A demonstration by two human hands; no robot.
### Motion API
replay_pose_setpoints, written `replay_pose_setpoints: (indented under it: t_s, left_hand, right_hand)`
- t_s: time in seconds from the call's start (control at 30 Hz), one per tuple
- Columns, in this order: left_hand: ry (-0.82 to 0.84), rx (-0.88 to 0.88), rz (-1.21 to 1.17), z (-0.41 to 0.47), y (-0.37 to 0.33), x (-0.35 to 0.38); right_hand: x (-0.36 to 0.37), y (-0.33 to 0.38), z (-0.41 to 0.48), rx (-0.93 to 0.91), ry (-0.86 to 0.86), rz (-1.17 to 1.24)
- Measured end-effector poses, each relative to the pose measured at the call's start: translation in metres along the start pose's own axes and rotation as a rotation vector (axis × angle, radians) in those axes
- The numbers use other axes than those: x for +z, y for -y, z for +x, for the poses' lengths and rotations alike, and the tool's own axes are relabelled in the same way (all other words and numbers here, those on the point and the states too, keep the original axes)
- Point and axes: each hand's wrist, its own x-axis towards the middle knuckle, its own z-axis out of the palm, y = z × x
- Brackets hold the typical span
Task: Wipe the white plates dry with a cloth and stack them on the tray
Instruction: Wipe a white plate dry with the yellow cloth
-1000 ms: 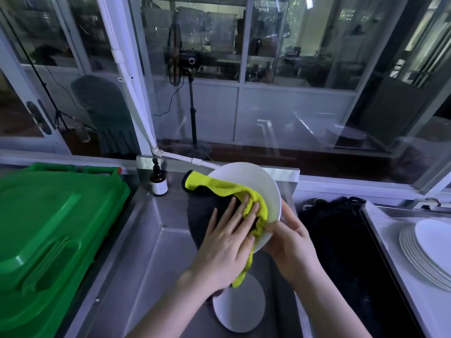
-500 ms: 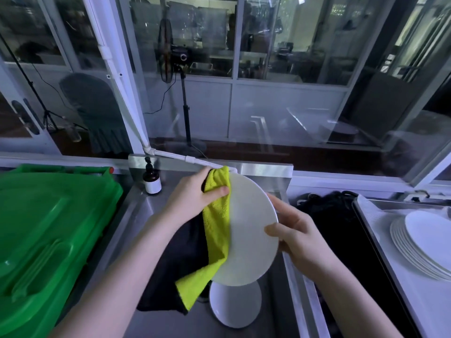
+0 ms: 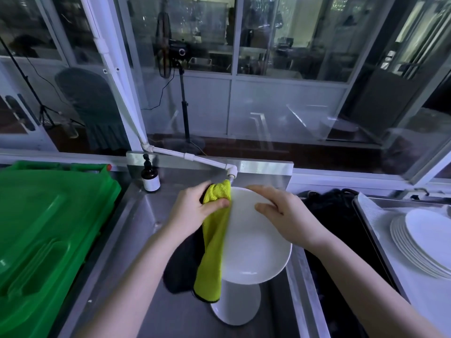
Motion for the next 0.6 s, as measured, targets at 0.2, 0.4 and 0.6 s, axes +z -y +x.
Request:
replay_pose_setpoints:
  t_s: [0.2, 0.4, 0.6]
  left_hand:
    - [-0.228, -0.336, -0.347, -0.039, 0.031, 0.023]
    - [0.035, -0.042, -0.051, -0.008, 0.015, 0.004]
    - [0.107, -0.018, -0.034, 0.010, 0.013, -0.001]
  right_hand:
    - [-0.002, -0.019, -0.013, 0.057, -0.034, 0.245]
    - [0.005, -0.012, -0.007, 0.025, 0.058, 0.156]
    - [0.003, -0.007, 0.008, 0.008, 0.067, 0.089]
